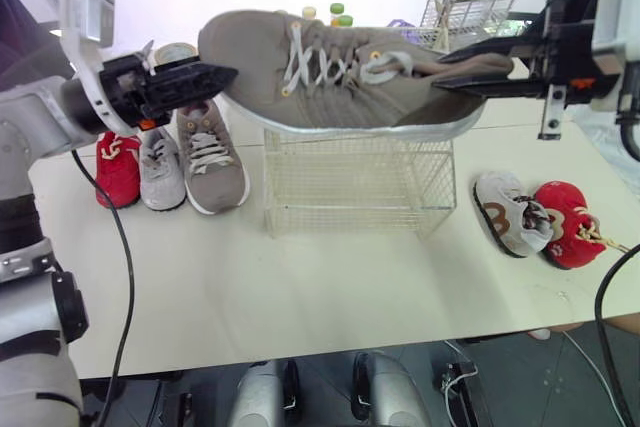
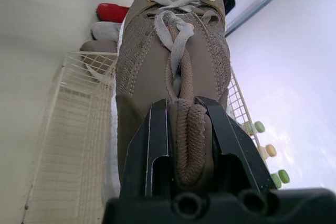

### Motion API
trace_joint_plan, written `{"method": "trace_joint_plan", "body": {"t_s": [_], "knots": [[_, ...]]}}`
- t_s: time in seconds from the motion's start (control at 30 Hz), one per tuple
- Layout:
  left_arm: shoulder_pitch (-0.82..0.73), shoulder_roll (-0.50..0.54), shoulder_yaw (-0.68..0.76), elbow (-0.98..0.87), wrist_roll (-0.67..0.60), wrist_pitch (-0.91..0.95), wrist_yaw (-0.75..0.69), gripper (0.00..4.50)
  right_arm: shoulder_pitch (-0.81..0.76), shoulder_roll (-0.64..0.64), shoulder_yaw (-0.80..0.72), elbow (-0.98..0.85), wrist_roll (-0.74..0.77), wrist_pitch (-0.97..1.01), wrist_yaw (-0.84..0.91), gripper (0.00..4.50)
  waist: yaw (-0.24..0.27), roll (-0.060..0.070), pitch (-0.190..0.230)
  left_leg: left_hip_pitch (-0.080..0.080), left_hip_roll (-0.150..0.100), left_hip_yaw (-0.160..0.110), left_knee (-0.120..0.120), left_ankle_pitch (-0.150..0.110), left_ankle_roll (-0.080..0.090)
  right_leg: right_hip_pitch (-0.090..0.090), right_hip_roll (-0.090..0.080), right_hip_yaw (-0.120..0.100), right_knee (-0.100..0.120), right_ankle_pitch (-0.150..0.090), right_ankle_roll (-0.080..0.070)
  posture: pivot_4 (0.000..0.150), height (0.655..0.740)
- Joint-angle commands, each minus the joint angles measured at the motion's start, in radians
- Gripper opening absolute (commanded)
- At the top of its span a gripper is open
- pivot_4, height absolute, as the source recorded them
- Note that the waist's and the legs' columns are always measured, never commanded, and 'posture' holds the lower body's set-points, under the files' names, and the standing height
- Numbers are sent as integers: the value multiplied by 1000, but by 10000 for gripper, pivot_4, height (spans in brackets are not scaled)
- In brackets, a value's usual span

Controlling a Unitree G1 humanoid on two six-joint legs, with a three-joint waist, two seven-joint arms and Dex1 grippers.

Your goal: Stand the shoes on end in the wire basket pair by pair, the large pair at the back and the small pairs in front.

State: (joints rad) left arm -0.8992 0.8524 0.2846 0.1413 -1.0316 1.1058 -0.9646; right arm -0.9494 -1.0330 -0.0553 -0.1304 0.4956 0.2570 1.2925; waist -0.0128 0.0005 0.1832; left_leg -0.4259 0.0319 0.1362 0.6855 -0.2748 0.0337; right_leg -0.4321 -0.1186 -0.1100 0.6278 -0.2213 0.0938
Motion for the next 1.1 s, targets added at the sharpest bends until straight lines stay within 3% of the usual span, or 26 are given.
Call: {"method": "trace_joint_plan", "body": {"t_s": [0.03,0.3,0.4,0.5,0.6,0.67,0.8,0.83,0.87,1.03,1.1], "knots": [[-39,17,12,18,21,-22,-24,45000,-47,9,-38,-38,24,-11,-1,2023,1,0,0,0,0,0,0,0,0,0,0,0,0,0,0,1500,7400],[-59,-17,-59,10,58,-19,-86,45000,-41,47,-2,-96,10,-6,-1,2023,1,0,0,0,0,0,0,0,0,0,0,0,1,0,0,1500,7400],[-52,-21,-81,5,71,-18,-104,36214,-42,49,3,-101,7,-4,-2,2023,1,0,0,0,0,0,0,0,0,0,0,0,1,0,0,1500,7400],[-45,-24,-83,-4,72,-9,-116,21320,-46,49,3,-94,-4,-5,-6,2023,0,0,0,0,0,0,0,0,0,0,0,0,1,0,0,1500,7400],[-41,-38,-65,-6,64,8,-107,11179,-44,47,-1,-90,-15,3,-23,2023,1,0,0,0,0,0,0,0,0,0,0,0,1,0,0,1500,7400],[-36,-57,-40,-6,47,26,-80,8140,-41,43,-6,-90,-19,22,-39,2023,1,0,0,0,0,0,0,0,0,0,0,0,1,0,0,1500,7400],[-5,-133,48,-21,-5,53,24,7916,-22,30,-43,-94,14,128,-91,2023,2,0,0,0,0,0,1,0,0,0,0,0,1,0,0,1500,7400],[8,-161,79,-27,-24,56,61,7916,-9,23,-61,-98,36,174,-105,12346,2,0,0,0,0,0,1,0,0,0,0,0,1,0,0,1500,7400],[30,-186,104,-44,-40,52,92,7916,10,16,-86,-102,63,227,-125,15571,3,0,0,0,0,0,1,0,0,0,0,0,1,0,0,1500,7400],[144,-307,174,-196,-96,8,234,7916,121,37,-275,-87,186,437,-293,42867,5,-2,0,0,0,-1,1,0,0,1,-1,0,1,0,0,1500,7400],[173,-349,191,-251,-121,-13,286,7916,191,62,-375,-85,230,500,-373,44611,8,-2,0,0,0,-1,2,0,0,1,-1,0,1,0,0,1500,7400]]}}
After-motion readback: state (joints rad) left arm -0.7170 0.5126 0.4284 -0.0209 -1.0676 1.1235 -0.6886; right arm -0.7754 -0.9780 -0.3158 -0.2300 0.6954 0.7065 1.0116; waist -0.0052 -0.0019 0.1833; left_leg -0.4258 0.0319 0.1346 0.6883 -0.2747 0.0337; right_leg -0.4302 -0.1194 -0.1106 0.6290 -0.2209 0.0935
